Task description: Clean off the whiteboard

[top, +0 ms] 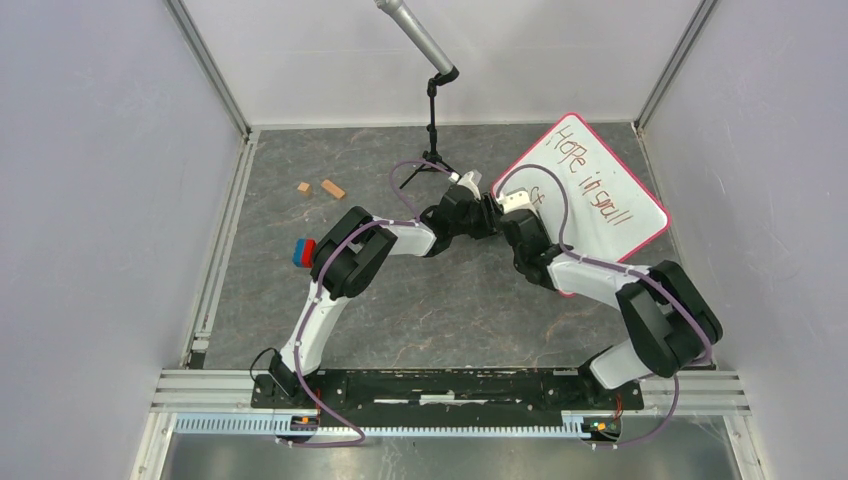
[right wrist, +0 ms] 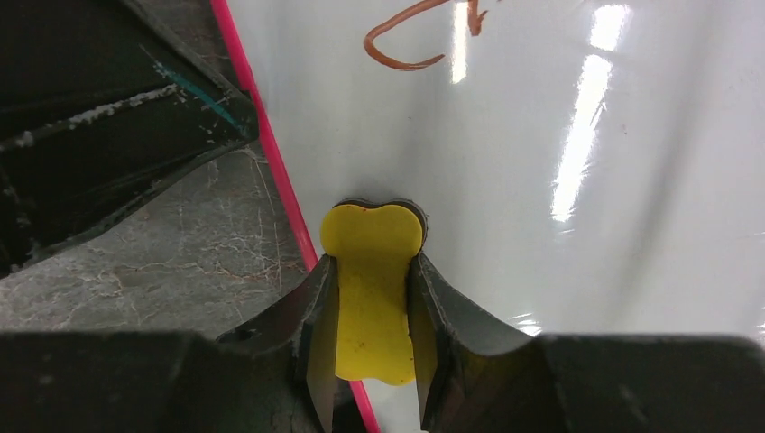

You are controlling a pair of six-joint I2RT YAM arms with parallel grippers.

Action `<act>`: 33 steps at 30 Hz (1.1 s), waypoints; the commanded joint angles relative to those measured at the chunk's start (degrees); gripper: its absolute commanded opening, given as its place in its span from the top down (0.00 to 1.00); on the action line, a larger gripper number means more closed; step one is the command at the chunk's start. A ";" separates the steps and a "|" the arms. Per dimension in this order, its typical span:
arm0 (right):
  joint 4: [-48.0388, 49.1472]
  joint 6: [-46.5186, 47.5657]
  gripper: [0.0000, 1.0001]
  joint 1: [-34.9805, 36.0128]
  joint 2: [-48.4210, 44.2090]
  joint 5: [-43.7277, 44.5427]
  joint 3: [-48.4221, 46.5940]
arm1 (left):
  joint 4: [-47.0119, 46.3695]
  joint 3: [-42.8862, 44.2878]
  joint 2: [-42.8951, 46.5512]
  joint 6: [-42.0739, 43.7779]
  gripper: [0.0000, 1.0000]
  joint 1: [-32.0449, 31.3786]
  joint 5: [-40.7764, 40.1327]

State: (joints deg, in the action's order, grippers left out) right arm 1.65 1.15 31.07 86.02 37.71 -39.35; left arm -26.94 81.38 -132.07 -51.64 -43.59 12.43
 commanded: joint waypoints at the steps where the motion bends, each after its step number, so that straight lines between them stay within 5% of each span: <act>1: -2.09 -4.07 0.87 -2.52 -1.64 1.49 2.24 | 2.94 -0.68 -2.21 -1.01 0.49 -0.18 -0.46; 10: -6.99 -4.05 0.86 -9.28 -16.17 12.29 8.46 | 2.10 -1.12 -2.67 -2.05 0.49 0.20 -0.30; 13: -3.94 -3.05 0.86 -9.23 -17.53 8.40 10.75 | 2.12 -1.05 -2.82 -2.06 0.49 0.21 -0.06; 24: 3.27 -1.67 0.86 -4.26 1.57 -0.87 -4.17 | 2.53 -1.01 -2.86 -2.03 0.49 0.35 -0.34; 33: 1.93 4.25 0.87 -10.01 8.90 -0.31 -16.69 | 2.49 -0.77 -3.63 -3.29 0.48 0.31 -0.42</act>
State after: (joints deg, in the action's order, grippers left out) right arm 3.11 2.37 25.52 94.37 37.17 -51.79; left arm -28.08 81.36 -132.73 -53.71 -43.42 13.41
